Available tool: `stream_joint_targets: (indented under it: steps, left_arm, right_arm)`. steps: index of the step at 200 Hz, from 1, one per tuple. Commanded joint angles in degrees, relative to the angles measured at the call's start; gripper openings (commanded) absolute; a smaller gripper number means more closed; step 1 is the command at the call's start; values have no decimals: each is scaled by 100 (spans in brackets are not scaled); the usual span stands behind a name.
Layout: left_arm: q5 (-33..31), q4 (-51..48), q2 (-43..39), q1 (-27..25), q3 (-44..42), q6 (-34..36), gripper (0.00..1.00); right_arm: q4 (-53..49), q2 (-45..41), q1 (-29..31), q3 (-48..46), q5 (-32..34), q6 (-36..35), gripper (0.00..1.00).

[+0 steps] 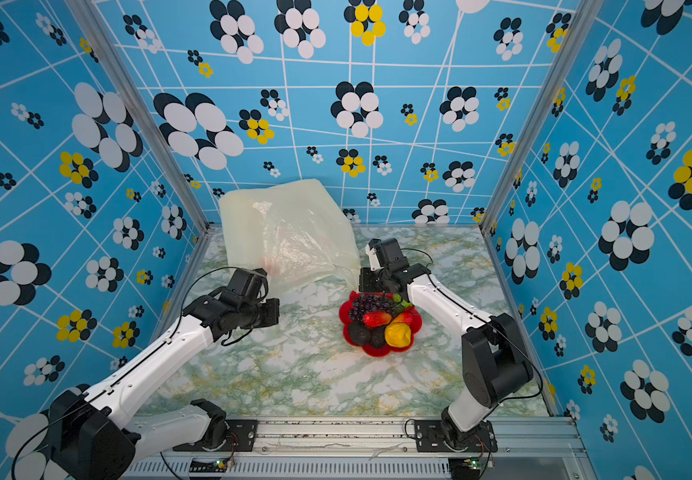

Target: Place the fruits into the plastic bag

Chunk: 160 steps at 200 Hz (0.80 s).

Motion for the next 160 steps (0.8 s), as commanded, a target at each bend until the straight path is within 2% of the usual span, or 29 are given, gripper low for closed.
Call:
stream_joint_targets:
  steps: [1,17,35,51,76,95,114,135,146,160]
  left_arm:
    - [229,28,87,151,965,132,0]
    - [306,-224,398,357,1765,281,0]
    - [411,-722,980,561,3253,460,0]
    - [436,-1164,1494,525,4722,623,0]
    - [327,-1552,2096,257,6710,880,0]
    - [-54,-1532,2167,-344,7613,1351,0]
    - [-725,-1045,1729,-1354,7501,2214,0]
    - [-1548,-136,907,-2460,6419,2959,0]
    - [-1824,320,473,-2787,5634,3163,0]
    - [-2042,827,-1,-2897,4533,3206,0]
  right_arm:
    - [121,71,-46,1152,-61,-69,0]
    - [132,405,-53,2057,-84,-72,0]
    - [202,753,-46,3185,-177,-5,0]
    - [393,959,-22,4144,-317,58,0]
    - [734,1012,130,5268,-487,-108,0]
    - [772,830,321,5767,-598,-405,0]
    - [939,296,520,5503,-747,-741,0]
    - [1665,-646,646,4142,-723,-827,0]
    - [2081,-1134,648,3255,-602,-811,0]
    - [2203,-1603,648,2291,-255,-949,0]
